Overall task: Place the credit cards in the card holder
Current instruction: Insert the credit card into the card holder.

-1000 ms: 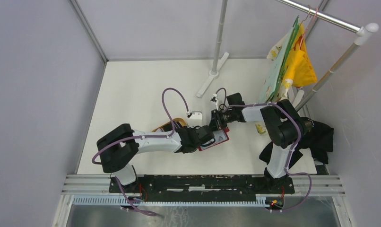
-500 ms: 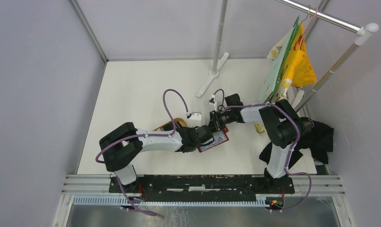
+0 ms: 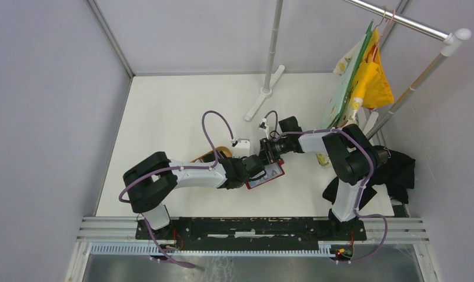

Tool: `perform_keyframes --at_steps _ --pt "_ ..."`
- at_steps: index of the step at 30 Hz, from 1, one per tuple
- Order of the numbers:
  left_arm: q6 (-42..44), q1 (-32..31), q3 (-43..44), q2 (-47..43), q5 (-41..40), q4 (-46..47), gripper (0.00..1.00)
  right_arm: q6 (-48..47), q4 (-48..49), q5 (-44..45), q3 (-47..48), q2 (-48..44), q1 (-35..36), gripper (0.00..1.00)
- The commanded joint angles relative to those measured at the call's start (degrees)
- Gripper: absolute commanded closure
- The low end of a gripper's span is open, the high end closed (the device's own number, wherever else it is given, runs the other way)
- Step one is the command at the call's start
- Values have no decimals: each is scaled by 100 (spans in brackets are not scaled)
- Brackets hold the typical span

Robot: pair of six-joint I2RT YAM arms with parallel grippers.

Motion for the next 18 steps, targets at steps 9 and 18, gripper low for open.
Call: perform_keyframes --at_steps 9,18 --pt "-138 46 -270 -299 201 147 88 -205 -180 249 92 -201 44 67" --pt "-19 40 -491 -632 427 138 89 -35 16 382 -88 -314 49 63"
